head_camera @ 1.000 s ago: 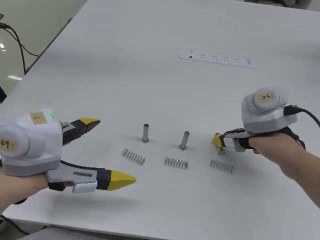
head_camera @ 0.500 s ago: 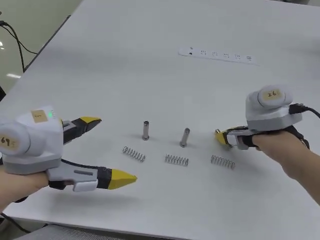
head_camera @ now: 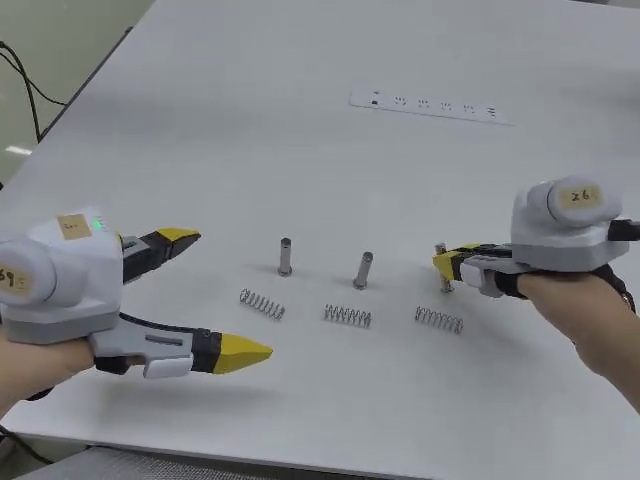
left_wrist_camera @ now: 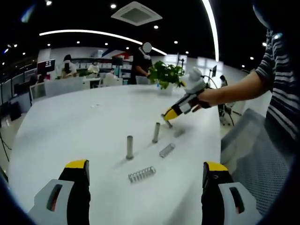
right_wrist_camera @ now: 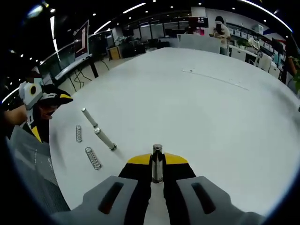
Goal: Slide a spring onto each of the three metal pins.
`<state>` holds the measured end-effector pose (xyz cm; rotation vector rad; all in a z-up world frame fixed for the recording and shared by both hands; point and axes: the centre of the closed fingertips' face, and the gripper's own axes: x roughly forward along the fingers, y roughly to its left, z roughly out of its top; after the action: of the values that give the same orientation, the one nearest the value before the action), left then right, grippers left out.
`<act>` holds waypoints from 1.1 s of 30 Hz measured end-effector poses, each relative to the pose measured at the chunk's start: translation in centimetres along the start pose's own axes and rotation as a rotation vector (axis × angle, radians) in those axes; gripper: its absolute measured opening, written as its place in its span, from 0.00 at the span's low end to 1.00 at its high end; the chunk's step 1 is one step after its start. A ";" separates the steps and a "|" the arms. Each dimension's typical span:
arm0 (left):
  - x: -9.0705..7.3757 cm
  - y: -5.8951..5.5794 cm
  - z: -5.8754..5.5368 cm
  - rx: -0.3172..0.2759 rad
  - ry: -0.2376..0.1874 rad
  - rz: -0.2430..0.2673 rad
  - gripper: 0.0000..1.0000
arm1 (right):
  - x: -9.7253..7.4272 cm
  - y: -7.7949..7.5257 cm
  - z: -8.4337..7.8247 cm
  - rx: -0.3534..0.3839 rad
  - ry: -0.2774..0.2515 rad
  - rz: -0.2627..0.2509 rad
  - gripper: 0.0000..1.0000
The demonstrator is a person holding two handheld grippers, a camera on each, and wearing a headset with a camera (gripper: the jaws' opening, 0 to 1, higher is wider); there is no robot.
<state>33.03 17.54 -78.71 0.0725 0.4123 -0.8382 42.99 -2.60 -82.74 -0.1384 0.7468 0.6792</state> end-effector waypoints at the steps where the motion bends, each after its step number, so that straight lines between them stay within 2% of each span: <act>1: 0.0 0.0 0.0 0.000 -0.001 0.000 0.98 | -0.1 0.1 0.0 0.001 -0.003 0.003 0.05; 12: -0.1 0.0 0.2 0.000 -0.002 0.002 0.98 | -1.0 0.3 0.1 -0.037 -0.023 -0.007 0.05; 21: 0.0 -0.1 0.2 0.000 -0.003 0.001 0.98 | -1.5 0.7 -0.4 -0.091 -0.001 -0.005 0.05; 33: -0.1 -0.3 0.0 -0.004 0.002 -0.003 0.98 | -1.9 0.8 -0.9 -0.117 0.014 0.000 0.05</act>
<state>32.70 17.41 -78.64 0.0690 0.4164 -0.8399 40.92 -3.25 -82.05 -0.2498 0.7203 0.7229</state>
